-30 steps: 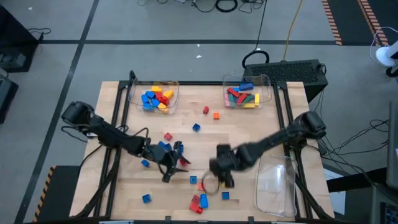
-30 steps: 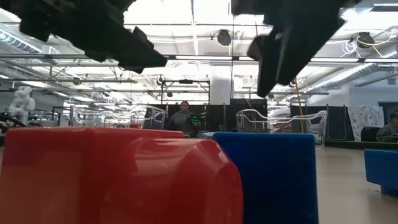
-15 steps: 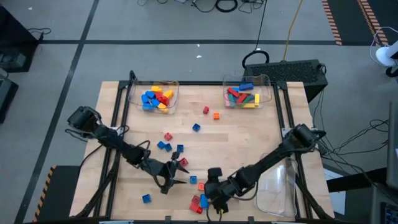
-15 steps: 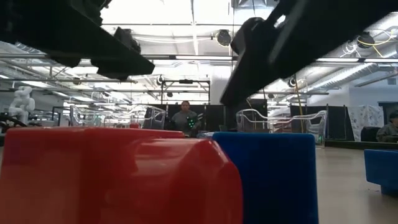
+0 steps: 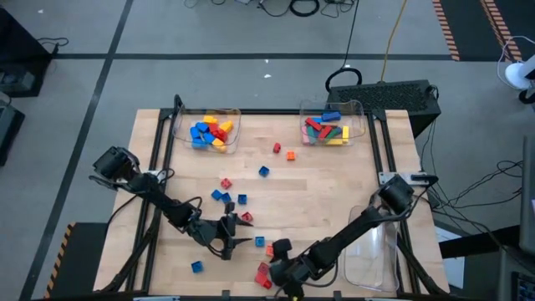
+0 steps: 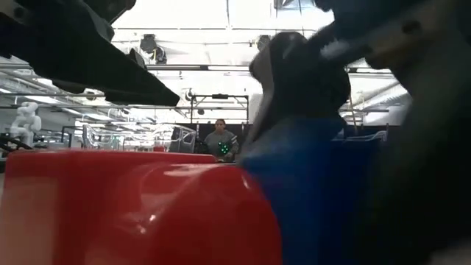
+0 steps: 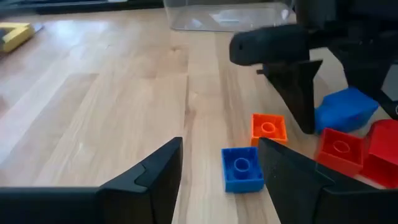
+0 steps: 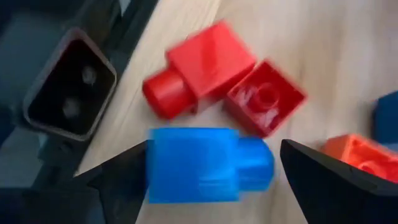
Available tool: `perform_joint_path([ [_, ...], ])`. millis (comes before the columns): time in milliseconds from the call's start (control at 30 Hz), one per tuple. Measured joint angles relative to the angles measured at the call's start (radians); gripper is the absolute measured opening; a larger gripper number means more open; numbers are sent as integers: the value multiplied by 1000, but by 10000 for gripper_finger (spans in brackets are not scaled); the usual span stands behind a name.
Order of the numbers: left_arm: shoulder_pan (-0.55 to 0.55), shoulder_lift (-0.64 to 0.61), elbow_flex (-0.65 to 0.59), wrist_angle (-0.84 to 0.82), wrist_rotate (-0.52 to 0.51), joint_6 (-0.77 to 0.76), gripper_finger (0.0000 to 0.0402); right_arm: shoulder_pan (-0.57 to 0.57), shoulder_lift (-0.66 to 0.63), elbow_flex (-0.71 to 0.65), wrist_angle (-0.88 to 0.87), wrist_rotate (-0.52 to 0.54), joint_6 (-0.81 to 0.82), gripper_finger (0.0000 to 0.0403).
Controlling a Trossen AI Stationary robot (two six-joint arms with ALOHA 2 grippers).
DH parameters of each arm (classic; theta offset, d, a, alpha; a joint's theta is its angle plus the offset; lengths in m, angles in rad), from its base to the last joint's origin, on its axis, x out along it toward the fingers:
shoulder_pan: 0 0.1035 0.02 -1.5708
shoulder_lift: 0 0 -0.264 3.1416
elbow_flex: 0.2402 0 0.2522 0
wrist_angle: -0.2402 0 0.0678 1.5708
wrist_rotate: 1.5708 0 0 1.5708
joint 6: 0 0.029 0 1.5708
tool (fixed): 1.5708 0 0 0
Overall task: Sort blocks by size
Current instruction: Put the 1 stud blue game piece into the top left transparent bin
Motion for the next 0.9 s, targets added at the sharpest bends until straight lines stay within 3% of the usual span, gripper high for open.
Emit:
perform_joint_path([
  [333,-6,0,0,1,0,-26,210,-5,10,13,-99,2,42,292],
  [567,-6,0,0,0,-6,-26,210,-8,-1,11,-116,20,27,215],
  [767,-6,-46,1,-69,-131,-74,210,-16,-65,9,-133,104,27,152],
  [900,-13,-116,1,-147,-142,-102,210,-30,-102,9,-142,130,25,99],
])
